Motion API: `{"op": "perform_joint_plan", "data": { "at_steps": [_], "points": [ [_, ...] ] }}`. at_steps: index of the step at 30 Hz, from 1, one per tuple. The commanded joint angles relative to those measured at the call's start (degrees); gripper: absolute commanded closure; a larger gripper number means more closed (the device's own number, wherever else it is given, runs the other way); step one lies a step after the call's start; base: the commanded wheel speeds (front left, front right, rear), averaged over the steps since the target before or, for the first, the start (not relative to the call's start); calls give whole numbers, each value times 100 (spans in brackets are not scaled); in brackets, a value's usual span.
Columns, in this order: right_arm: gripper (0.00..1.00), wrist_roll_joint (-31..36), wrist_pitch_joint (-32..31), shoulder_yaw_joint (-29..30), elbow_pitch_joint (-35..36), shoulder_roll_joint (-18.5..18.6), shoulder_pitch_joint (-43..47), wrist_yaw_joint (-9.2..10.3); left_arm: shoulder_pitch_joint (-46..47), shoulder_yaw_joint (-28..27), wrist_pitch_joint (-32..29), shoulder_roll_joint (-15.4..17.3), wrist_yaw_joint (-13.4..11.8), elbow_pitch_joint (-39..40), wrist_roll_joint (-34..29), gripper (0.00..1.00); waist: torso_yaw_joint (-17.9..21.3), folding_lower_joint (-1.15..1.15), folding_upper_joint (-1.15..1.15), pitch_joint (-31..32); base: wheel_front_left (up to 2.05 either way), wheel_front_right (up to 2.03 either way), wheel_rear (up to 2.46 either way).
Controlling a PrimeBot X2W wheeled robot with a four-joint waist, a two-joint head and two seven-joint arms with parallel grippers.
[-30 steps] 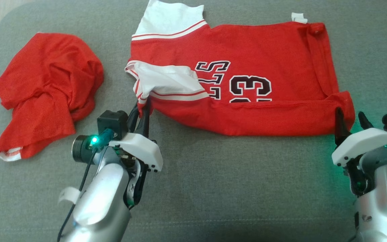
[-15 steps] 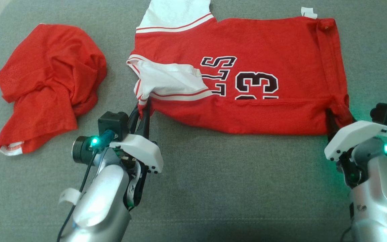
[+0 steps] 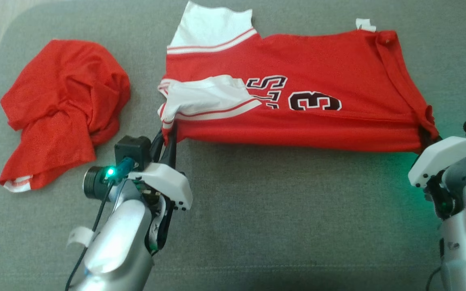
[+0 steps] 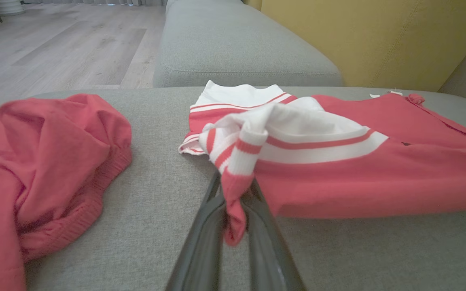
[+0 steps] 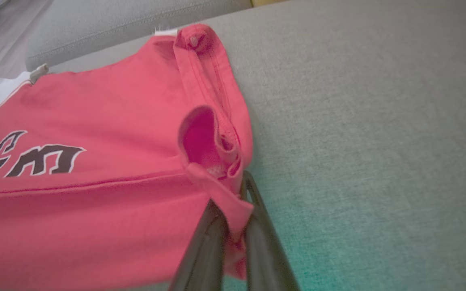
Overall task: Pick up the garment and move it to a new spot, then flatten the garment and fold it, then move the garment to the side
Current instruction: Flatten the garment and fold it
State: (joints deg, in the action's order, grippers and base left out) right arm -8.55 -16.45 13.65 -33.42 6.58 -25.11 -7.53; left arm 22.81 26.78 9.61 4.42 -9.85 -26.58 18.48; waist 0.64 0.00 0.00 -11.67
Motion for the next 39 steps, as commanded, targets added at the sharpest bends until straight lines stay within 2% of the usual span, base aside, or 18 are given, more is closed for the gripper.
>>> {"op": "perform_joint_plan", "data": {
  "at_steps": [1, 11, 20, 27, 28, 29, 30, 31, 39],
  "points": [
    [100, 13, -41, -99, 263, 144, 12, 4, 72, -216, 30, 165, -65, 133, 37, 100, 29, 0, 0, 90, 0, 0, 0],
    [100, -119, -872, -328, 931, 405, 589, 4, -365, -176, -109, 336, -113, 117, 122, 100, 94, 0, 0, 612, 0, 0, 0],
    [100, -339, -1847, -384, 1615, 591, 1282, 4, -885, 6, -652, 530, -166, 478, 156, 100, 119, 0, 0, 842, 0, 0, 0],
    [100, -386, -2067, -348, 1878, 499, 1519, 4, -982, 74, -851, 580, -200, 607, 175, 100, 166, 0, 0, 798, 0, 0, 0],
    [100, -378, -2059, -333, 1902, 474, 1525, 4, -969, 76, -855, 577, -208, 605, 177, 94, 176, 0, 0, 783, 0, 0, 0],
    [60, -359, -2018, -327, 1937, 453, 1521, 4, -953, 72, -846, 574, -220, 596, 177, 58, 188, 0, 0, 767, 0, 0, 0],
    [0, -339, -1965, -330, 1973, 431, 1513, 4, -938, 75, -837, 577, -237, 584, 165, 16, 202, 0, 0, 750, 0, 0, 0],
    [0, -331, -1916, -317, 1999, 397, 1502, 4, -924, 77, -826, 577, -249, 573, 159, 0, 215, 0, 0, 734, 0, 0, 0],
    [0, -353, -1017, -351, 2354, 229, 1192, 4, -620, -151, -319, 564, -371, 681, 184, 0, 328, 0, 0, 541, 0, 0, 0]
  ]
}}
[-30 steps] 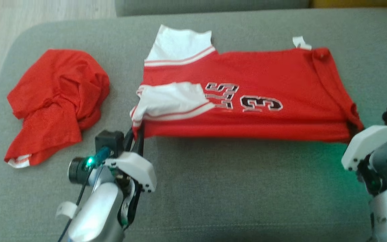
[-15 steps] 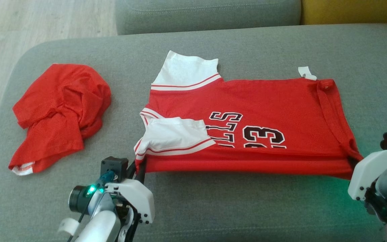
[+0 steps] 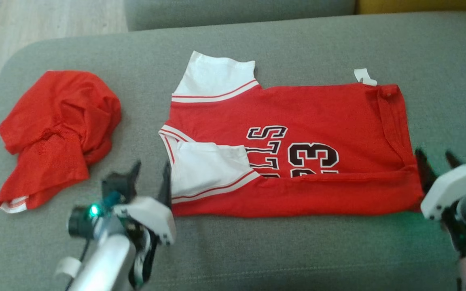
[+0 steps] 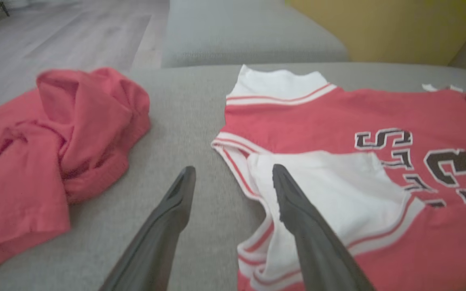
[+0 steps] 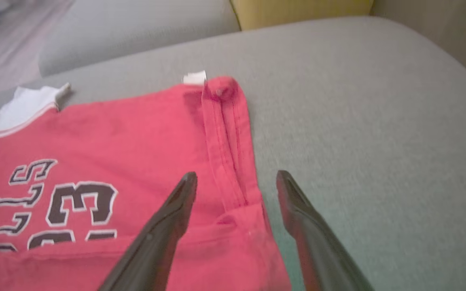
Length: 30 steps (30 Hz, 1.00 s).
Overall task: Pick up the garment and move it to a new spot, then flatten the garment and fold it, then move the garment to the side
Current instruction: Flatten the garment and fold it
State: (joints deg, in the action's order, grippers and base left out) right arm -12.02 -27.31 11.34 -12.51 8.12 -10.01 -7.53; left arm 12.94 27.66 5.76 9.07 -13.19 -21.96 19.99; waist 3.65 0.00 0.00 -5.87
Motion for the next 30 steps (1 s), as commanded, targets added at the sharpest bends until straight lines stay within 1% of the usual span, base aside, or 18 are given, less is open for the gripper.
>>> {"op": "perform_joint_plan", "data": {
  "at_steps": [1, 6, 8, 12, 18, 24, 26, 27, 30],
  "points": [
    [0, -13, 226, -128, 291, 60, -377, 4, 434, -276, 149, 98, -46, 238, 36, 0, 40, 0, 0, -76, 0, 0, 0],
    [0, 10, 924, -274, 389, 16, -713, 4, 998, -318, 308, 98, 8, 269, -31, 0, 138, 0, 0, -364, 0, 0, 0],
    [0, 27, 1159, -323, 429, -15, -876, 4, 1328, -295, 241, 103, 65, 196, -73, 0, 188, 0, 0, -537, 0, 0, 0],
    [0, 44, 1511, -458, 508, -88, -1213, 4, 2115, -184, -48, 97, 274, -190, -155, 0, 308, 0, 0, -907, 0, 0, 0],
    [0, 57, 1772, -739, 644, -207, -1623, 4, 3459, -28, -417, 122, 584, -1226, -348, 0, 597, 0, 0, -1470, 0, 0, 0],
    [0, 119, 1949, -1173, 892, -336, -1873, 4, 4696, 42, -545, 323, 775, -2464, -576, 0, 1033, 0, 0, -1974, 0, 0, 0],
    [0, 129, 1979, -1304, 977, -376, -1929, 4, 5021, 66, -561, 416, 854, -2851, -630, 0, 1188, 0, 0, -2100, 0, 0, 0],
    [0, 129, 1979, -1304, 977, -376, -1929, 4, 5021, 66, -561, 416, 854, -2851, -630, 0, 1188, 0, 0, -2100, 0, 0, 0],
    [0, 109, 2009, -1458, 1073, -421, -1950, 4, 5384, 144, -557, 539, 976, -3368, -722, 0, 1384, 0, 0, -2171, 0, 0, 0]
  ]
}}
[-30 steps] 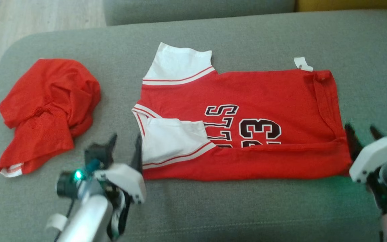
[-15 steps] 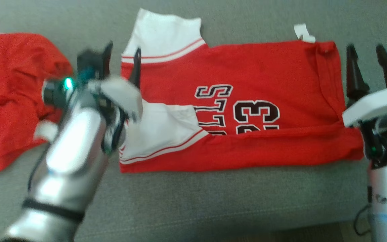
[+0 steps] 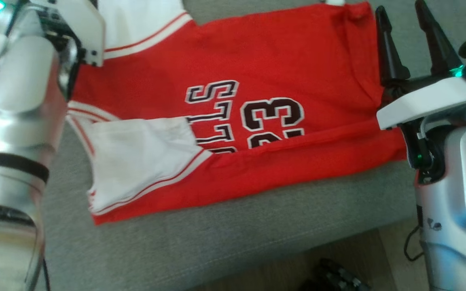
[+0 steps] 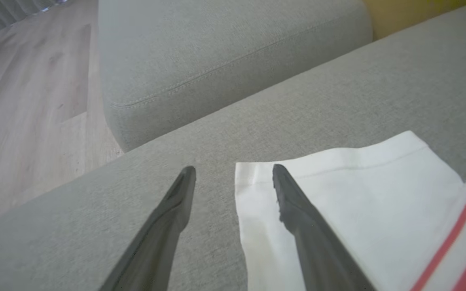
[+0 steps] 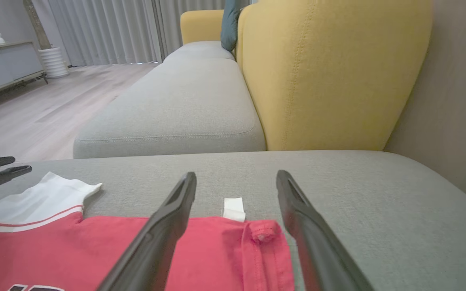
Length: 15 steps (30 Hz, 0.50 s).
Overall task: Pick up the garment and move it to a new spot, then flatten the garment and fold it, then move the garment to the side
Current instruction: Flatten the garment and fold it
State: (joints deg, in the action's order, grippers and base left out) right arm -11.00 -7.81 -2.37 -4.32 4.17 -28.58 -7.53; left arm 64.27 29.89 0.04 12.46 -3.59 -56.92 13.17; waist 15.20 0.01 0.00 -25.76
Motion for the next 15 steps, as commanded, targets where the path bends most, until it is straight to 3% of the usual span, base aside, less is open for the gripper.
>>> {"op": "perform_joint_plan", "data": {
  "at_steps": [1, 7, 15],
  "points": [
    [0, 1, 60, -114, 295, -37, -96, 4, 375, -56, -16, 224, 64, -26, -57, 0, 276, -1, 0, -227, 0, 0, 0],
    [0, 31, 94, -222, 419, -87, -63, 4, 859, 83, -135, 347, 202, -914, -145, 0, 480, -1, 0, -332, 0, 0, 0],
    [0, 52, 82, -230, 532, -112, -19, 4, 1060, 128, -18, 419, 297, -1382, -101, 0, 560, -1, 0, -445, 0, 0, 0]
  ]
}}
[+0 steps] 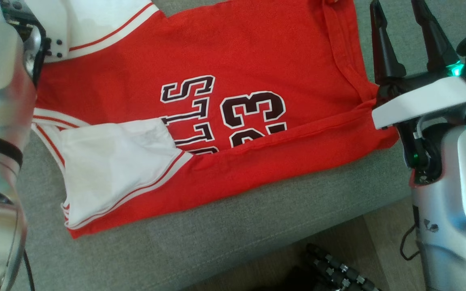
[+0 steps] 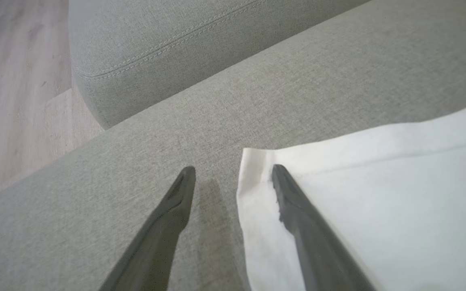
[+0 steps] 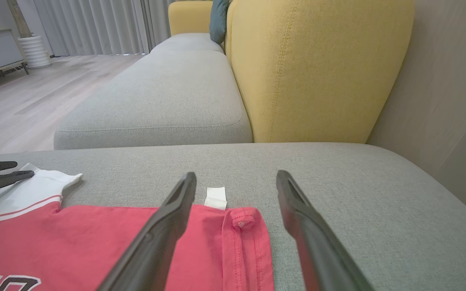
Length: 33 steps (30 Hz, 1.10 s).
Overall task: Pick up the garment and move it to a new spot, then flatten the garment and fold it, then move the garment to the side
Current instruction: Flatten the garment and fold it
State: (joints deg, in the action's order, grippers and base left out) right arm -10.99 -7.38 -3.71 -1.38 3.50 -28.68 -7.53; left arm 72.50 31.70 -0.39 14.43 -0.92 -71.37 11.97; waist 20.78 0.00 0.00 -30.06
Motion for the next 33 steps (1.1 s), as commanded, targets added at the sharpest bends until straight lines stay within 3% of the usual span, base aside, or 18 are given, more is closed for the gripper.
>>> {"op": "perform_joint_plan", "data": {
  "at_steps": [1, 7, 8, 9, 14, 21, 26, 33],
  "points": [
    [0, 52, 36, -98, 249, -47, -8, 4, 257, -46, 32, 218, 50, 37, 27, 0, 6, 0, 0, -30, 0, 0, 0],
    [0, 93, 13, -27, 262, -56, -7, 4, 294, -14, -33, 90, 343, -79, 140, 0, -2, 0, 0, -89, 0, 0, 0],
    [0, 102, 8, -4, 249, -57, -10, 4, 283, -8, -34, 59, 387, -91, 161, 69, -12, 0, 0, -87, 0, 0, 0],
    [0, 108, 3, 30, 232, -57, -18, 4, 269, -1, -33, 13, 424, -101, 182, 100, -34, 0, 0, -80, 0, 0, 0],
    [0, 114, -22, 291, 136, -59, -165, 4, 260, -39, 299, -228, 379, -85, 298, 100, -268, 0, 0, -1, 0, 0, 0],
    [0, -6, -198, 685, -236, 133, -680, 4, 203, -119, 1171, -621, 198, 97, 454, 100, -887, 0, 0, 230, 0, 0, 0],
    [0, 16, -346, 736, -671, 489, -1049, 4, 79, -76, 1426, -818, 165, 326, 470, 100, -1260, 0, 0, 325, 0, 0, 0],
    [0, 7, -770, 627, -1922, 1226, -1436, 4, -474, 63, 1531, -1065, 108, 1051, 509, 100, -1773, 0, 0, 437, 0, 0, 0]
  ]
}}
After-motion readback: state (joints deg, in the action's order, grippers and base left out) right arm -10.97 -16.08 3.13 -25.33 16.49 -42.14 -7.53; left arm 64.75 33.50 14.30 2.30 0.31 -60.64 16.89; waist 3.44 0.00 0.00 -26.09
